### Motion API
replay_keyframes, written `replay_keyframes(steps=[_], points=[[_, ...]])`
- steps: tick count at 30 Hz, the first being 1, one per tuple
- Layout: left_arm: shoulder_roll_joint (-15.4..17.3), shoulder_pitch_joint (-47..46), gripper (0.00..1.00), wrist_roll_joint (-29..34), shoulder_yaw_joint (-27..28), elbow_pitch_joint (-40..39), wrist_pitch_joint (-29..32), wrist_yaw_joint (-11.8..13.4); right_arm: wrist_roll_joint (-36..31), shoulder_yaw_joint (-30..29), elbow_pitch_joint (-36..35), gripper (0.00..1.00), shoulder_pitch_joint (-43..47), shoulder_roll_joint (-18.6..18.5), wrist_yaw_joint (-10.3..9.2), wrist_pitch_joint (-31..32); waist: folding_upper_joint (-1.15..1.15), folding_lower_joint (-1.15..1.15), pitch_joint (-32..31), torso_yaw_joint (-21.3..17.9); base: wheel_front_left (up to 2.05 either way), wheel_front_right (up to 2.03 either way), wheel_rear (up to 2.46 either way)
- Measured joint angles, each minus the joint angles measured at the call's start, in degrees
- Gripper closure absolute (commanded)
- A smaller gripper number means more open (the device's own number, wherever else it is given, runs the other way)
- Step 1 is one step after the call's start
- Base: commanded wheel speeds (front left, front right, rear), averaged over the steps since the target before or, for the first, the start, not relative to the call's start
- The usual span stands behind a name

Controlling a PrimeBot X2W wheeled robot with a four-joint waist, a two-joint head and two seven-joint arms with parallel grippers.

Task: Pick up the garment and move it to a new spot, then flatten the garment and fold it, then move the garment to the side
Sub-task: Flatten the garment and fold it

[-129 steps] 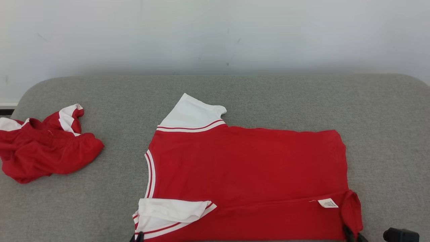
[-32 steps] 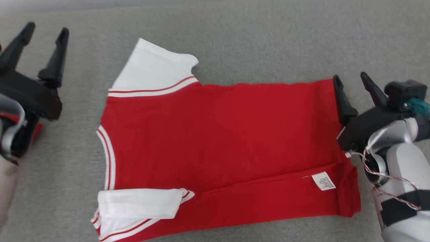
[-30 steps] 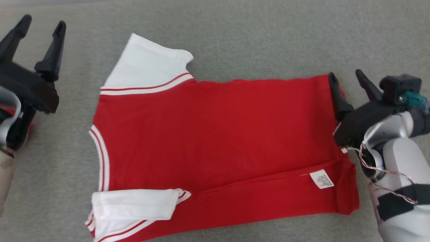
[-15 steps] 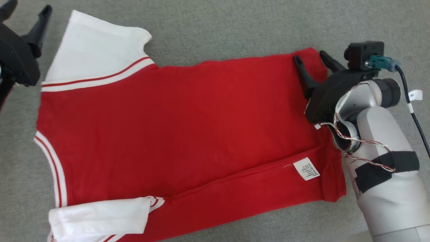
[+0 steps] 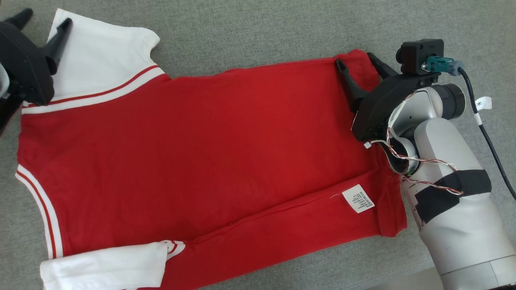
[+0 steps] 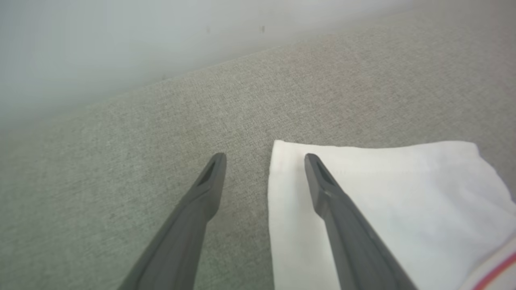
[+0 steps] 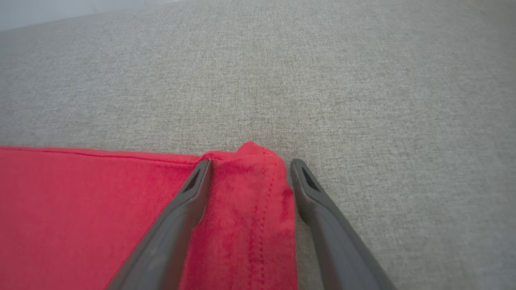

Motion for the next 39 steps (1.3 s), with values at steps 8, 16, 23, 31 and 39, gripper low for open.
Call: replay_keyframes(steps=[8,16,23,31,39], points=[[-0.7,-2.3,0.0,-2.8,-5.3,0.8,1.3,0.0,0.4,1.7,2.3,0.0,-2.3,0.2,0.0,1.2,0.0,-0.01,0.8,-0.6,0.0,0.0,0.0],[-1.3,-3.4,1.0,-4.9,-8.4,2.6,-0.6,0.0,1.5,2.7,4.1,1.0,-3.2,0.6,0.02,1.8,0.0,0.0,0.1,-0.7,0.0,0.0,0.0],[-0.6,-3.0,1.0,-8.3,-8.3,1.1,-8.7,0.0,1.5,2.4,4.5,1.0,-1.9,-1.0,0.02,-2.4,0.0,0.02,-2.1,1.2,0.0,0.0,0.0],[0.5,1.6,1.0,-12.0,-8.6,-6.0,-16.9,0.0,1.7,1.9,4.0,1.0,1.7,-4.2,0.01,-8.9,0.0,0.01,-5.8,4.4,0.0,0.0,0.0],[4.0,12.3,1.0,-13.3,-6.6,-17.1,-21.7,1.6,1.1,2.2,1.1,1.0,7.4,-5.8,0.01,-14.9,0.0,0.01,-9.7,7.1,0.0,0.0,0.0]])
